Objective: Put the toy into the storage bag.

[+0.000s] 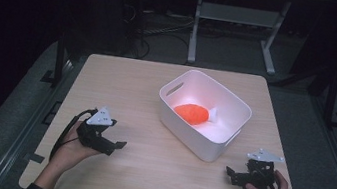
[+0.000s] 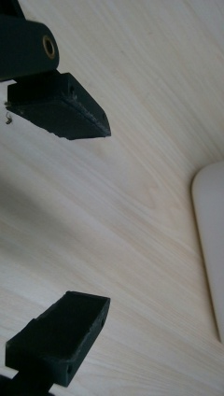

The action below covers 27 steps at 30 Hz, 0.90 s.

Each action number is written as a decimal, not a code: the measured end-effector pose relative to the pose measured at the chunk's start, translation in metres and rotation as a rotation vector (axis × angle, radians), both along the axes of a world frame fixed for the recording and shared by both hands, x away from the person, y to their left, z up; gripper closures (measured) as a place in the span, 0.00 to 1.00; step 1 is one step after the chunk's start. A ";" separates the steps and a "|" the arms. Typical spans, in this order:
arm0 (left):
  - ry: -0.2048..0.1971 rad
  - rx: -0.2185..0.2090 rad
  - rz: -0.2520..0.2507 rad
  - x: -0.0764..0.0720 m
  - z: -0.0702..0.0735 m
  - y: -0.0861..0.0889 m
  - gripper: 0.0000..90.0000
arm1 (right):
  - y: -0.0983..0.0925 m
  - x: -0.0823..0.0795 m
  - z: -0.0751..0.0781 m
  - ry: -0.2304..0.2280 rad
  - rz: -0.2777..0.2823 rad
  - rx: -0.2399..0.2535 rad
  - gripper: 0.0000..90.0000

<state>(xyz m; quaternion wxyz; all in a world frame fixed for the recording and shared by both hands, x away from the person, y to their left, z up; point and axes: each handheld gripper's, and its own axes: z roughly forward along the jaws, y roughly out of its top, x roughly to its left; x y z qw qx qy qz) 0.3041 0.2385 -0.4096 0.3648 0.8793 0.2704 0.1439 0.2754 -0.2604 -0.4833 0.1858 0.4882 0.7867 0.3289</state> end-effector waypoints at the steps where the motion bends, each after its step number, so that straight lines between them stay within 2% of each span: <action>1: -0.001 0.000 0.007 -0.002 -0.002 0.001 0.16 | 0.000 0.000 0.000 0.000 0.000 0.000 0.00; 8: -0.007 -0.006 0.037 -0.015 -0.019 0.011 0.16 | 0.000 0.000 0.000 0.000 0.000 0.000 0.00; 18: 0.039 0.023 0.077 -0.029 -0.045 0.022 0.16 | 0.000 0.000 0.000 0.000 0.000 0.000 0.00; 27: 0.066 0.047 0.078 -0.030 -0.057 0.024 0.15 | 0.000 0.000 0.000 0.000 0.000 0.000 0.00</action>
